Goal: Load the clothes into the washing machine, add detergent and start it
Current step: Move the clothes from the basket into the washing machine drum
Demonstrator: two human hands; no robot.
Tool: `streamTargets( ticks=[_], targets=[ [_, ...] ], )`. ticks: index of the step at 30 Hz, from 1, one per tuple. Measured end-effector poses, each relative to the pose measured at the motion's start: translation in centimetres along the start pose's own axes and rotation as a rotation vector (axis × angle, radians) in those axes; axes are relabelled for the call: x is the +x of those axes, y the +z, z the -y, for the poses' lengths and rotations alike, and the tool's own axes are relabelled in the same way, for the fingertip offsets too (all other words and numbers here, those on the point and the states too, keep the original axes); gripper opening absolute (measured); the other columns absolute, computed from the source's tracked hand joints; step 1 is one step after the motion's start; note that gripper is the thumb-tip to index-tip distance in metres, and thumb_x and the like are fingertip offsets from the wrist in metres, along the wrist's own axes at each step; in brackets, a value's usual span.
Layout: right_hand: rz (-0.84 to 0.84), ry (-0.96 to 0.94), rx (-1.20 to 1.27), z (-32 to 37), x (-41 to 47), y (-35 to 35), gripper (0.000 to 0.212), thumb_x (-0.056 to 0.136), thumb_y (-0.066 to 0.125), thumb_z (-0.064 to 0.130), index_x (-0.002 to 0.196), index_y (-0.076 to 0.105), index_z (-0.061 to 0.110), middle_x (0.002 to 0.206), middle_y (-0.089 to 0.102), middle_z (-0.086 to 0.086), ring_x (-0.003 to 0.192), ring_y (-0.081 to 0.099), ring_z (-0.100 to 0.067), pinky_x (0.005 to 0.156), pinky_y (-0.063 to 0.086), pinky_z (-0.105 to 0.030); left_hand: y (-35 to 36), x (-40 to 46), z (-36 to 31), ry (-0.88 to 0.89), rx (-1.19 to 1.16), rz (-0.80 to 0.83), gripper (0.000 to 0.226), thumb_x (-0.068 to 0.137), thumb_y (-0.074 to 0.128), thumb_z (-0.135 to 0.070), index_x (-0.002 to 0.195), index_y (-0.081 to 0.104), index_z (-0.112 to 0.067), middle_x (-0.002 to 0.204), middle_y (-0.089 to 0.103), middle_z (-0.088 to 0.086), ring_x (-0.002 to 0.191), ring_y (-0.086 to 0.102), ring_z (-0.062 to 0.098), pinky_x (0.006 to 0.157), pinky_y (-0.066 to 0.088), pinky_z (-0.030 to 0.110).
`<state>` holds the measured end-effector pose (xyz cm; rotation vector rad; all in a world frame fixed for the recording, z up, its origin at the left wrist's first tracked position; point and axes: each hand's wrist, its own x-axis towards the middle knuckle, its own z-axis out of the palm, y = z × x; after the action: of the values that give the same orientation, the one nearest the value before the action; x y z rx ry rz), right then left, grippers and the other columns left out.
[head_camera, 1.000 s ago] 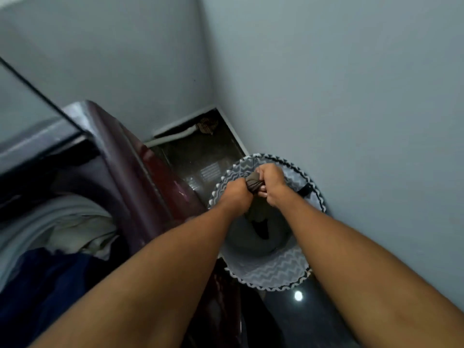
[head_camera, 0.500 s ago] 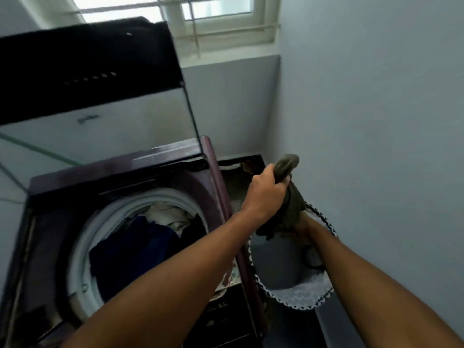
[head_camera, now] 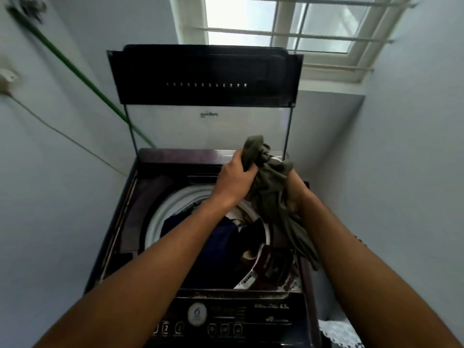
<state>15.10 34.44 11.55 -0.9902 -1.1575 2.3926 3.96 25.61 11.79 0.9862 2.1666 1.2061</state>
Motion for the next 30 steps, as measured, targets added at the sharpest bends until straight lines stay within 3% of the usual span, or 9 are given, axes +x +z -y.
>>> streamTargets(
  ticks=[2,6,8,12,15,18,23,26,30],
  targets=[
    [0.069,0.061,0.021,-1.2,1.2,2.1,0.031,0.094,0.049,0.029,0.103,0.067,0.004,0.091,0.073,-0.013,0.078,0.071,-0.024,0.070,0.061,-0.034,-2.4,0.2,1.6,-0.056,0.023,-0.012,0.040,0.096,0.056,-0.030,0.133,0.050,-0.017,0.119,0.065,0.013,0.110,0.062,0.031,0.092,0.051,0.038],
    [0.039,0.151,-0.044,-4.3,4.0,5.4,0.031,0.099,0.039,0.023,0.096,0.066,0.008,0.080,0.072,-0.010,0.064,0.070,-0.023,0.049,0.058,-0.034,-5.8,0.4,5.3,-0.135,0.035,-0.083,0.054,0.093,0.059,-0.018,0.144,0.040,-0.012,0.134,0.054,0.015,0.124,0.052,0.029,0.098,0.040,0.028],
    [0.015,0.141,-0.087,-6.0,4.9,6.6,0.025,0.096,0.044,0.013,0.096,0.068,0.006,0.078,0.069,-0.011,0.066,0.067,-0.027,0.053,0.056,-0.036,-6.9,0.3,7.3,-0.166,0.056,-0.073,0.062,0.090,0.060,-0.014,0.148,0.035,-0.016,0.137,0.053,0.015,0.126,0.052,0.029,0.103,0.039,0.029],
    [-0.255,-0.024,-0.515,-9.6,6.6,6.1,0.015,0.089,0.059,0.003,0.099,0.069,0.006,0.080,0.068,-0.010,0.071,0.062,-0.022,0.060,0.053,-0.027,-6.8,-0.6,10.7,-0.193,0.158,0.099,0.068,0.085,0.061,-0.012,0.147,0.039,-0.027,0.136,0.058,0.010,0.124,0.055,0.027,0.103,0.043,0.031],
    [-0.341,0.008,-0.846,-12.2,7.2,3.6,0.002,0.084,0.070,0.014,0.086,0.068,0.014,0.080,0.069,-0.006,0.074,0.065,-0.021,0.066,0.054,-0.034,-5.3,-1.4,13.2,-0.203,0.230,0.243,0.058,0.083,0.061,-0.013,0.139,0.053,-0.027,0.133,0.061,0.002,0.123,0.057,0.022,0.102,0.045,0.029],
    [-0.271,0.128,-1.132,-13.5,7.1,1.5,0.016,0.081,0.070,0.018,0.095,0.070,0.011,0.089,0.073,-0.007,0.083,0.071,-0.024,0.078,0.060,-0.042,-3.7,-1.9,15.6,-0.223,0.316,0.347,0.049,0.085,0.062,-0.021,0.133,0.059,-0.027,0.133,0.056,0.005,0.123,0.054,0.022,0.105,0.042,0.028],
    [-0.286,0.098,-1.258,-13.4,6.8,0.5,0.056,0.080,0.069,0.016,0.134,0.055,0.011,0.128,0.061,-0.013,0.114,0.061,-0.027,0.096,0.053,-0.039,-2.4,-2.2,18.4,-0.206,0.328,0.366,0.044,0.089,0.060,-0.022,0.131,0.059,-0.035,0.127,0.049,0.002,0.117,0.051,0.021,0.100,0.046,0.032],
    [-0.140,0.118,-1.440,-14.3,7.3,0.8,0.089,0.073,0.077,0.031,0.151,0.033,0.026,0.149,0.037,-0.017,0.134,0.043,-0.036,0.110,0.041,-0.041,-2.1,-2.2,19.8,-0.215,0.365,0.368,0.051,0.088,0.063,-0.022,0.136,0.053,-0.039,0.136,0.046,0.000,0.124,0.048,0.023,0.105,0.045,0.043],
    [0.040,0.234,-1.648,-17.1,8.5,1.2,0.116,0.075,0.080,0.044,0.157,-0.002,0.037,0.162,0.001,-0.019,0.143,0.021,-0.050,0.114,0.033,-0.055,-1.6,-2.3,21.9,-0.248,0.484,0.431,0.066,0.088,0.069,-0.034,0.145,0.039,-0.042,0.153,0.028,0.003,0.138,0.031,0.031,0.110,0.037,0.055]
  ],
)
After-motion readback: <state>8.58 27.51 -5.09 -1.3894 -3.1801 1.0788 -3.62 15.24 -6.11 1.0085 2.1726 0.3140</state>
